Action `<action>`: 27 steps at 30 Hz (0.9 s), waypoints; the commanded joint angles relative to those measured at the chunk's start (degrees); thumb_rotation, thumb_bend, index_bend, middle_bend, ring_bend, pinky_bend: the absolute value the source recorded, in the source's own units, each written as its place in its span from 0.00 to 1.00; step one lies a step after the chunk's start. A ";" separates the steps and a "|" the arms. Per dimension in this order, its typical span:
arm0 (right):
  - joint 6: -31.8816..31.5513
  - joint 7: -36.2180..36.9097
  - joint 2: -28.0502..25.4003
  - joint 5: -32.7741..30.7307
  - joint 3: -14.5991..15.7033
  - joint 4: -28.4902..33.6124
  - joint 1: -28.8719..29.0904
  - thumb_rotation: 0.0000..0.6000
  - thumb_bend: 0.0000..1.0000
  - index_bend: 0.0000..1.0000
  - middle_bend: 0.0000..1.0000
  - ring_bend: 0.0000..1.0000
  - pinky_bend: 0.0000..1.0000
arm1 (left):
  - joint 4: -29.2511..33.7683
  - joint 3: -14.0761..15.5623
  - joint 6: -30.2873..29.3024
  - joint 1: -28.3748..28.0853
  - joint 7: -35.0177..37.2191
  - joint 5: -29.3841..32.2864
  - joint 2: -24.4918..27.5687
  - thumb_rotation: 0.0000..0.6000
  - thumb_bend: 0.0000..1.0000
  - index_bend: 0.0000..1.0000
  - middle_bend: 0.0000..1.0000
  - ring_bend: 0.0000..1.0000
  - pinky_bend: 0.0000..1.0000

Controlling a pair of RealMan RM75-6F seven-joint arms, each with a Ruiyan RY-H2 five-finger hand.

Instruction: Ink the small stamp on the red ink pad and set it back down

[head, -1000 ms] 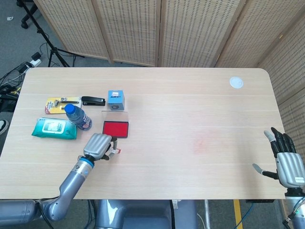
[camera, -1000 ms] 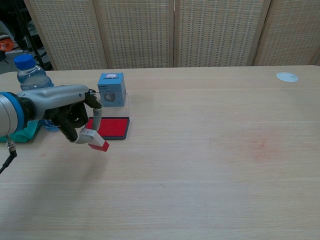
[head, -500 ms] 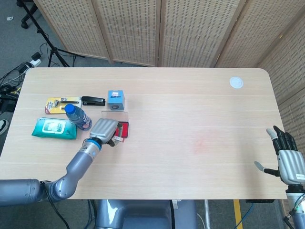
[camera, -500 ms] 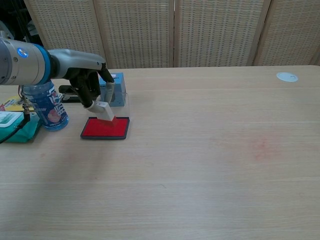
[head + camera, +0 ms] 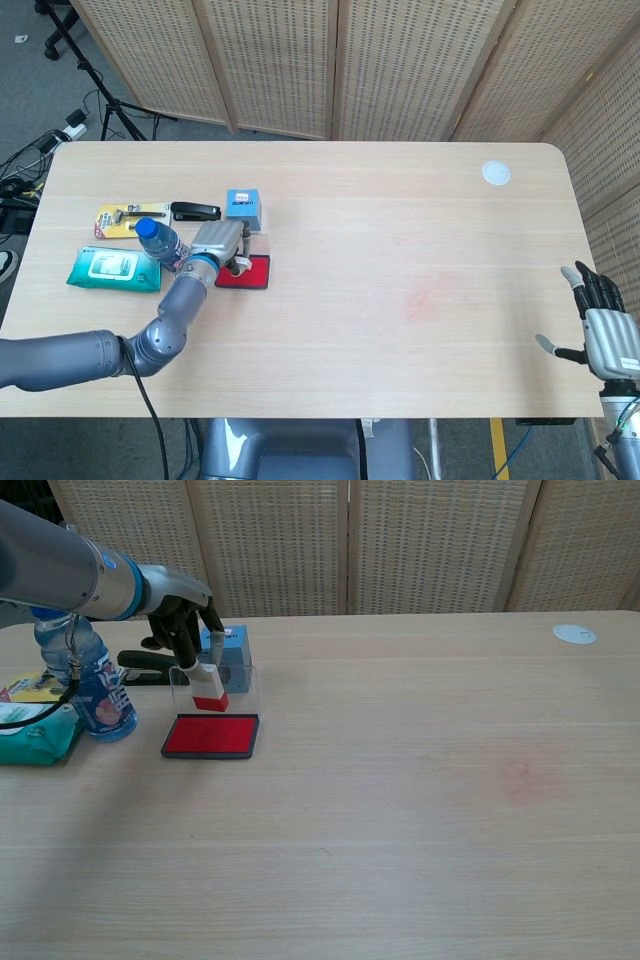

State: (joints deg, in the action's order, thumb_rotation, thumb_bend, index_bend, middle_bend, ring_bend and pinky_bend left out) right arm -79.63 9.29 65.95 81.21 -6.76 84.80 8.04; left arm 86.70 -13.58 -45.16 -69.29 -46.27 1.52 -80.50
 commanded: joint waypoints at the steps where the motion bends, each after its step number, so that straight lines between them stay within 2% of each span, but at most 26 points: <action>1: 0.34 -0.29 0.16 -0.18 -0.08 -0.10 0.23 1.00 0.00 0.00 0.00 0.00 0.00 | -2.69 1.83 2.61 -1.50 -0.08 1.61 -1.24 1.00 0.38 0.63 0.96 0.93 0.84; 16: 0.92 -0.91 0.50 -0.81 -0.15 -0.31 0.46 1.00 0.00 0.00 0.00 0.00 0.00 | -8.11 6.32 3.59 -4.18 0.02 4.89 -4.04 1.00 0.39 0.63 0.96 0.93 0.84; 27: 1.31 0.96 0.05 -1.19 -0.32 -0.84 0.40 1.00 0.00 0.00 0.00 0.00 0.00 | -10.74 7.58 3.90 -4.97 0.39 6.99 -6.43 1.00 0.39 0.63 0.96 0.93 0.84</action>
State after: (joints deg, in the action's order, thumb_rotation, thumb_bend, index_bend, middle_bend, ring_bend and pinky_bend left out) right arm -78.35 10.24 66.01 80.05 -7.08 83.98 8.43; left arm 76.03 -6.06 -41.26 -74.22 -45.93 8.48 -86.85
